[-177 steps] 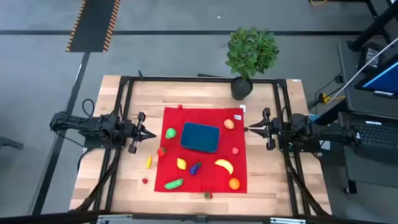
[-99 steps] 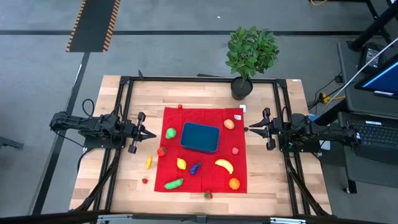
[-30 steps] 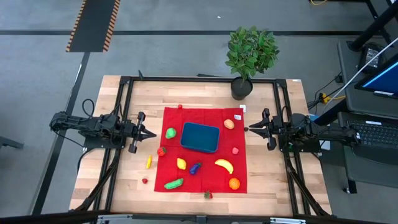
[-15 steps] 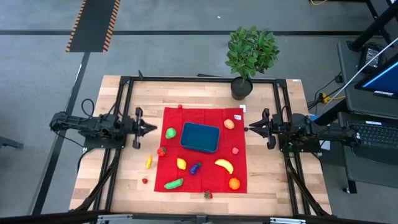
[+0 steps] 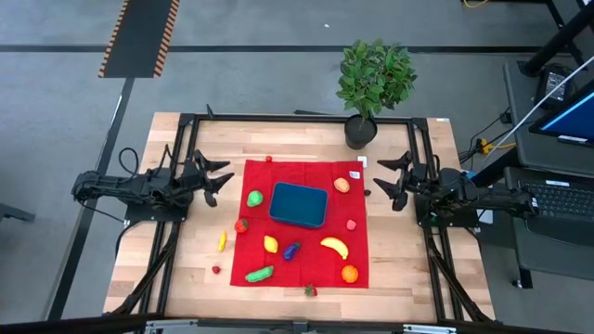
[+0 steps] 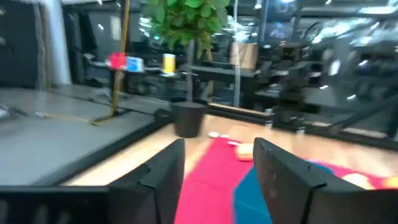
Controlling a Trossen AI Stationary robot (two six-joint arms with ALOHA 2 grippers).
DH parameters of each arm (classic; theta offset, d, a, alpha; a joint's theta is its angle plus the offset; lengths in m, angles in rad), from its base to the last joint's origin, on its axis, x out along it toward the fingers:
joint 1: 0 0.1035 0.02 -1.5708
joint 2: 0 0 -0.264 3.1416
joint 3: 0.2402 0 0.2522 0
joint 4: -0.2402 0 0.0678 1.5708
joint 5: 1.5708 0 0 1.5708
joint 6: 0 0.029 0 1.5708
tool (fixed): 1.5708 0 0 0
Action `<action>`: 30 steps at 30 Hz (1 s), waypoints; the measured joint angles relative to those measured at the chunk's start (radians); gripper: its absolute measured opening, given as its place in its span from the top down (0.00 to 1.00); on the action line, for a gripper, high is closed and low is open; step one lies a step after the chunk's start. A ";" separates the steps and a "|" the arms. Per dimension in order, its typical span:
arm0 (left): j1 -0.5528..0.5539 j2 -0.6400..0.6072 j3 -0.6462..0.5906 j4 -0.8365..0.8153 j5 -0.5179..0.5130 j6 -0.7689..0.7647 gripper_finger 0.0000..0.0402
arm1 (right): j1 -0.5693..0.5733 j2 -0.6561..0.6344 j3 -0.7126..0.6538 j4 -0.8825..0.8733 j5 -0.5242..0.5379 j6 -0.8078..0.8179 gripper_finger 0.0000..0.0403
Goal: Pick and placing Produce into tupperware
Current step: Put the blackberry into the blue bin
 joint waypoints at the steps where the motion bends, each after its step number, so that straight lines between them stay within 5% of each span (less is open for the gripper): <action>1: 0.005 0.000 0.000 0.000 -0.001 0.045 0.52 | 0.000 0.000 0.000 0.002 0.000 -0.012 0.20; 6: 0.011 0.000 0.000 0.000 -0.026 0.203 0.51 | 0.000 0.000 0.000 0.006 0.002 -0.037 0.17; 30: 0.011 0.028 0.061 -0.023 0.023 0.068 0.59 | 0.000 0.000 0.070 -0.033 0.019 -0.032 0.18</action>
